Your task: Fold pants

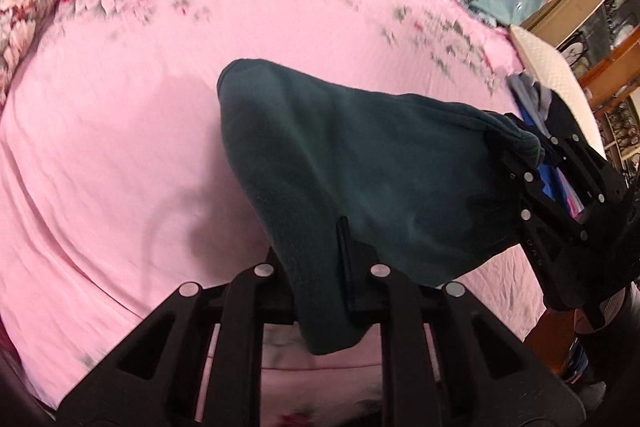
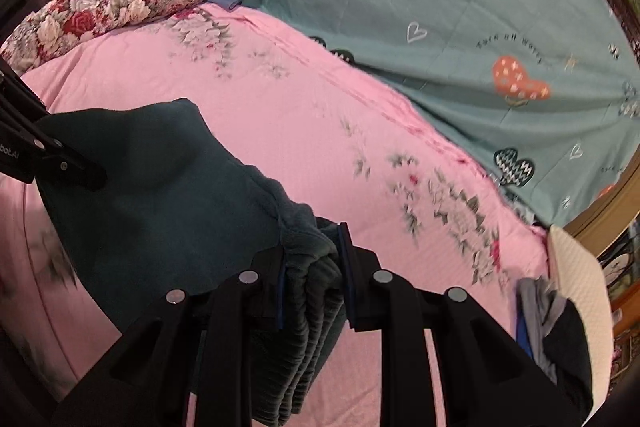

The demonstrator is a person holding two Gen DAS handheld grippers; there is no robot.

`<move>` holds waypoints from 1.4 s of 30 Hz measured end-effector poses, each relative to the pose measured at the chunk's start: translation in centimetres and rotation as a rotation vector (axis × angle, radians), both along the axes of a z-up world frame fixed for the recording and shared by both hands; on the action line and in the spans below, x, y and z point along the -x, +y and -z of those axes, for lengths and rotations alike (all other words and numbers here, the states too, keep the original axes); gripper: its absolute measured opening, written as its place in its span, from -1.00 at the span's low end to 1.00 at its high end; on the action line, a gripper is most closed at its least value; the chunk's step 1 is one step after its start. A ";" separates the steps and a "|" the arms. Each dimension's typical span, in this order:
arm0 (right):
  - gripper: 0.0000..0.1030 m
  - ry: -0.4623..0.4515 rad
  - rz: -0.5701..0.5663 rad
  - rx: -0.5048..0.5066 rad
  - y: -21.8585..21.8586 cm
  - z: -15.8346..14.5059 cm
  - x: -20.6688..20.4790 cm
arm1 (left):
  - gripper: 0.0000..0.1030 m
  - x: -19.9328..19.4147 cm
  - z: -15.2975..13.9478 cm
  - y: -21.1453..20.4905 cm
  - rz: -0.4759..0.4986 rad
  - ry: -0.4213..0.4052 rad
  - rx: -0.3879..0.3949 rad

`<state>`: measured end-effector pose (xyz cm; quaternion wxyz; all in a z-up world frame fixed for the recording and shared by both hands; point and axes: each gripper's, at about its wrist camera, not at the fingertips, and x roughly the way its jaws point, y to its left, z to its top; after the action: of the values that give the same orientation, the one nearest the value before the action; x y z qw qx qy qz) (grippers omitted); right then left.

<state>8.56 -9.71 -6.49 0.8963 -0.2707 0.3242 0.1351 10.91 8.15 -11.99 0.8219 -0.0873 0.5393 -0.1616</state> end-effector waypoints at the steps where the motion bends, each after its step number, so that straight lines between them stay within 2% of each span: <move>1: -0.58 -0.019 0.004 0.008 1.7 -0.9 -0.4 | -0.72 -0.3 -0.8 1.8 0.003 -0.021 0.008; 6: -0.58 -0.101 -0.026 0.031 9.5 -4.4 -3.8 | -0.72 -3.1 -3.9 9.7 0.008 -0.099 0.007; 10: -0.58 -0.158 -0.083 0.036 16.3 -6.6 -8.5 | -0.72 -7.0 -6.2 15.1 -0.007 -0.163 -0.037; 13: -0.58 -0.165 -0.107 0.030 20.1 -7.3 -13.1 | -0.72 -10.9 -7.5 19.2 -0.046 -0.204 -0.041; 17: -0.58 -0.150 -0.114 0.031 23.3 -6.4 -18.9 | -0.72 -16.9 -6.5 22.2 -0.103 -0.195 -0.017; 22: -0.59 -0.192 -0.117 0.105 25.4 -3.3 -25.1 | -0.72 -23.8 -3.4 24.1 -0.137 -0.197 -0.018; 24: -0.59 -0.182 -0.078 0.092 25.2 -2.0 -27.8 | -0.72 -25.8 -1.9 24.3 -0.144 -0.185 -0.021; 29: -0.59 -0.034 -0.048 0.039 25.1 2.6 -32.7 | -0.71 -29.1 2.7 25.3 -0.172 -0.119 -0.001; 31: -0.58 0.115 -0.047 -0.023 24.6 4.5 -33.8 | -0.70 -28.7 3.6 25.0 -0.154 -0.118 -0.029; 32: -0.51 0.148 -0.037 -0.054 24.1 4.8 -33.9 | -0.69 -28.4 3.8 24.9 -0.147 -0.121 -0.037; 33: -0.44 0.183 -0.026 -0.095 23.4 4.9 -34.0 | -0.67 -28.1 4.0 25.1 -0.147 -0.120 -0.036; 34: -0.25 0.240 -0.010 -0.161 22.4 4.7 -34.2 | -0.66 -27.8 4.1 25.4 -0.154 -0.114 -0.026; 35: -0.18 0.286 0.001 -0.231 21.4 4.4 -34.3 | -0.66 -27.6 4.2 25.8 -0.161 -0.104 -0.012; 37: -0.15 0.370 0.035 -0.406 18.7 3.2 -34.5 | -0.58 -27.1 4.5 26.7 -0.180 -0.092 -0.004; 39: -0.14 0.410 0.083 -0.517 16.4 2.4 -34.5 | -0.44 -26.9 4.6 27.4 -0.205 -0.094 -0.010; 40: -0.14 0.430 0.111 -0.558 15.3 2.0 -34.3 | -0.39 -26.3 4.7 27.8 -0.221 -0.097 -0.011; 42: -0.13 0.429 0.124 -0.572 14.5 1.4 -33.7 | -0.18 -25.5 5.2 28.4 -0.251 -0.090 -0.023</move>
<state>42.22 4.74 -7.93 0.8538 0.0458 0.4699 0.2194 36.41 36.59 -17.20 0.8599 -0.1372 0.4886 -0.0551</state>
